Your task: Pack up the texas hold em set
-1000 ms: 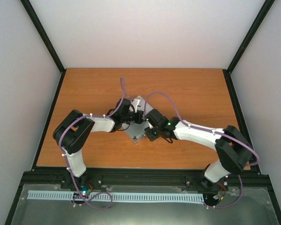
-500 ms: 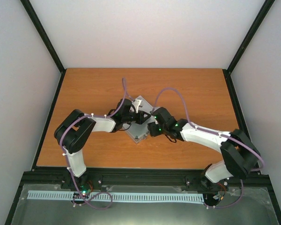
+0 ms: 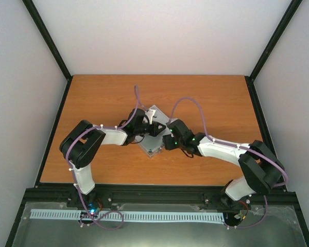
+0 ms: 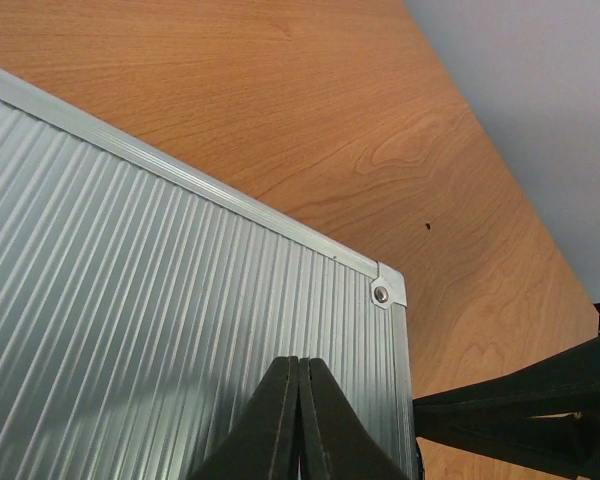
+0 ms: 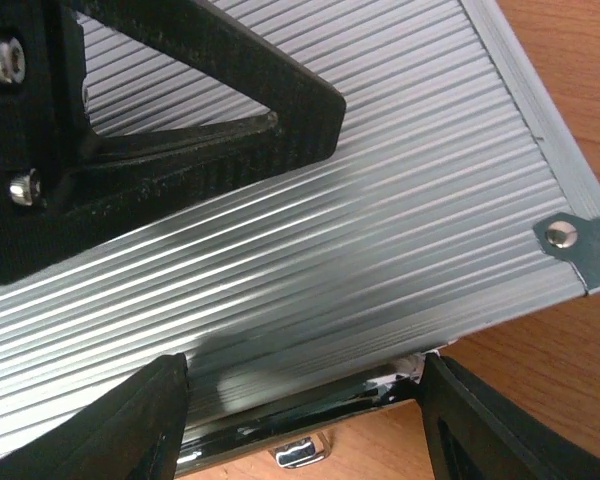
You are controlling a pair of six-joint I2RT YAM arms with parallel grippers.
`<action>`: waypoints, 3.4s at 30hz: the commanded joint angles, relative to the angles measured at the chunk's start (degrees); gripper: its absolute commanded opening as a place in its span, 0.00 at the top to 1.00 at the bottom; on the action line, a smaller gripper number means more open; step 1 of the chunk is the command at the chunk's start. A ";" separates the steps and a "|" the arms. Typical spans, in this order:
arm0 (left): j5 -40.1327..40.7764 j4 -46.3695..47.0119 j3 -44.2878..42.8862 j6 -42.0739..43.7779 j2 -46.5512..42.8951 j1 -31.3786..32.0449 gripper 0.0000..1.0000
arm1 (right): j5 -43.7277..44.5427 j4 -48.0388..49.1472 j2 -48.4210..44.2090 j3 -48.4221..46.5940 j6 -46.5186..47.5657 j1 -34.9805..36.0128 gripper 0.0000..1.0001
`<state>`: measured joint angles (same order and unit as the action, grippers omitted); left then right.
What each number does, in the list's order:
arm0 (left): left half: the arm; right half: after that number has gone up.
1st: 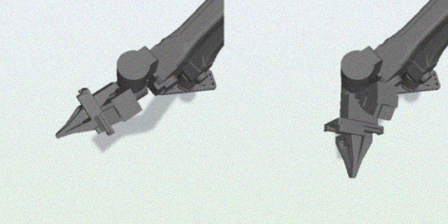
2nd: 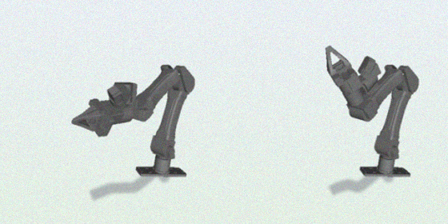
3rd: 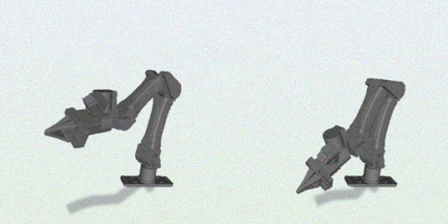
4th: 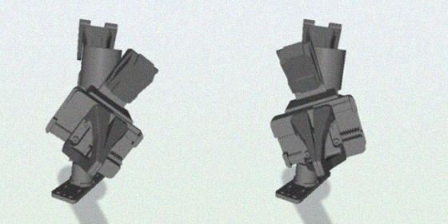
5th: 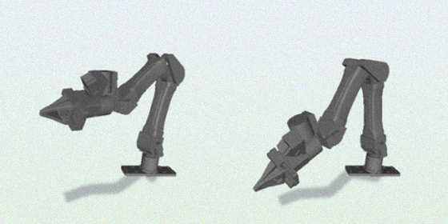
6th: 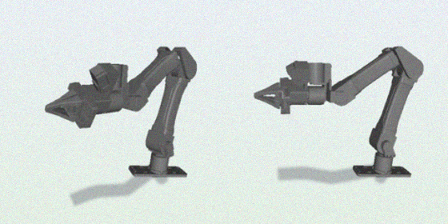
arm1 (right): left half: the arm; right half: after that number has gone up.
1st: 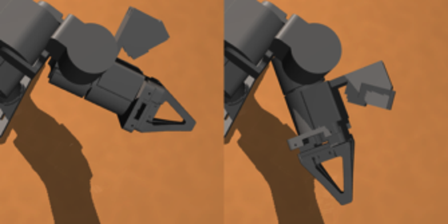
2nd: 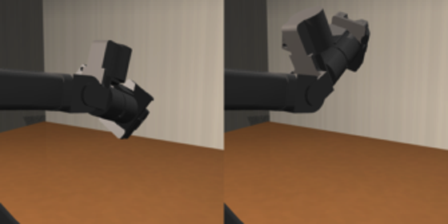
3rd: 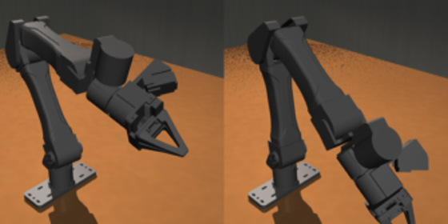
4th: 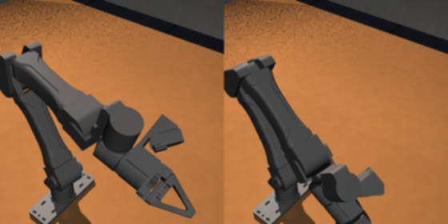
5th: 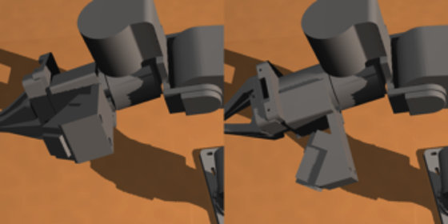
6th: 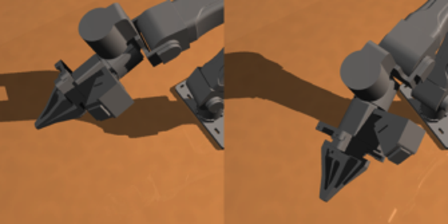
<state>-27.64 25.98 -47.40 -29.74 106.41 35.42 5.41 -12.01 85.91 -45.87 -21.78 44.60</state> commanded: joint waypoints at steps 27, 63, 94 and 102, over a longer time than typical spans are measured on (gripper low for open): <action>-0.17 -21.10 5.69 0.12 10.25 2.37 0.99 | -4.16 2.24 -10.16 11.90 -3.53 -1.70 0.32; -0.26 -23.57 3.54 1.42 11.77 2.37 0.99 | -49.04 44.04 4.92 22.24 0.82 -18.94 0.00; -0.14 -22.92 3.74 1.52 11.80 2.37 0.99 | -54.32 42.47 3.55 20.20 -5.02 -15.38 0.00; -0.02 -23.17 3.66 1.69 11.80 2.37 0.99 | -54.51 40.00 1.07 16.46 -5.92 -15.16 0.00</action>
<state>-29.17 23.31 -50.11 -28.21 107.90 35.81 -44.03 25.63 89.12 -26.11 -26.98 27.42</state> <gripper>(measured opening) 0.011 0.999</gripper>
